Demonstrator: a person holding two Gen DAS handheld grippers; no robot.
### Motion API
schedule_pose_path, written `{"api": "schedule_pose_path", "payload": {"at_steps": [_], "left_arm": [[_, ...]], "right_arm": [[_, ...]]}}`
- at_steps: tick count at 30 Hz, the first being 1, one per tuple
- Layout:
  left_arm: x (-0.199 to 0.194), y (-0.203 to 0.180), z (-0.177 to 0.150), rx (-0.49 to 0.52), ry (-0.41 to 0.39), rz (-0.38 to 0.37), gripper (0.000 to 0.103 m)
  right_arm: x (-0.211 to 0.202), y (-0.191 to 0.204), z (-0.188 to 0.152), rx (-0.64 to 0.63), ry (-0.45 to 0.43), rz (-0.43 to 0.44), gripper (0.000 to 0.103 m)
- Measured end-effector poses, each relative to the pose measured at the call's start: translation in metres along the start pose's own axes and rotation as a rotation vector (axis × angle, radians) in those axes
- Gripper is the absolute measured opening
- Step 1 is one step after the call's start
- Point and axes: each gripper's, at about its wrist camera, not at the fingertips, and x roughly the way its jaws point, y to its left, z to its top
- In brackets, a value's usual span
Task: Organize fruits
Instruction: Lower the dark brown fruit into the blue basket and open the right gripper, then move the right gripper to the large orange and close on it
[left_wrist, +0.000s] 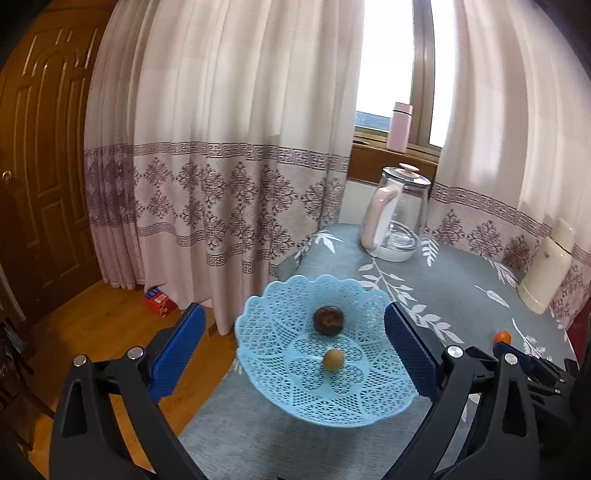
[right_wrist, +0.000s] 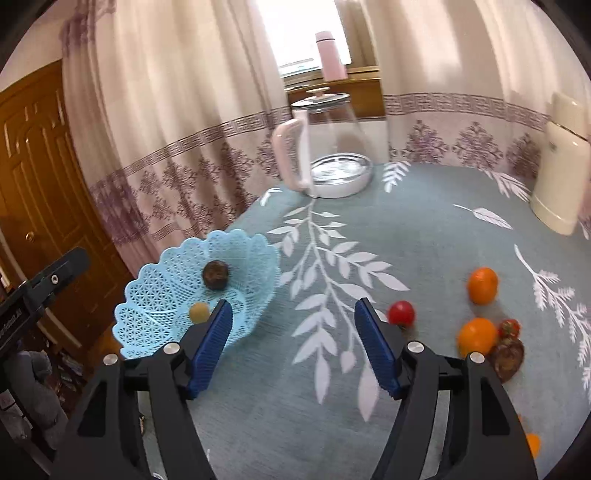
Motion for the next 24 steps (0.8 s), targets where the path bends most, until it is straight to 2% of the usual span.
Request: {"api": "schedule_pose_path", "payload": {"at_steps": [10,24], "left_arm": [[-0.006,-0.035,-0.006,0.092,-0.010,-0.014,0.100],[-0.004,-0.064,-0.017,0.156,0.001,-0.039,0.100]], "right_arm": [[-0.011,-0.033,-0.011,0.055,0.005,-0.050,0.069],[-0.027,-0.074,-0.029,0.107,0.015,-0.107,0.069]]}}
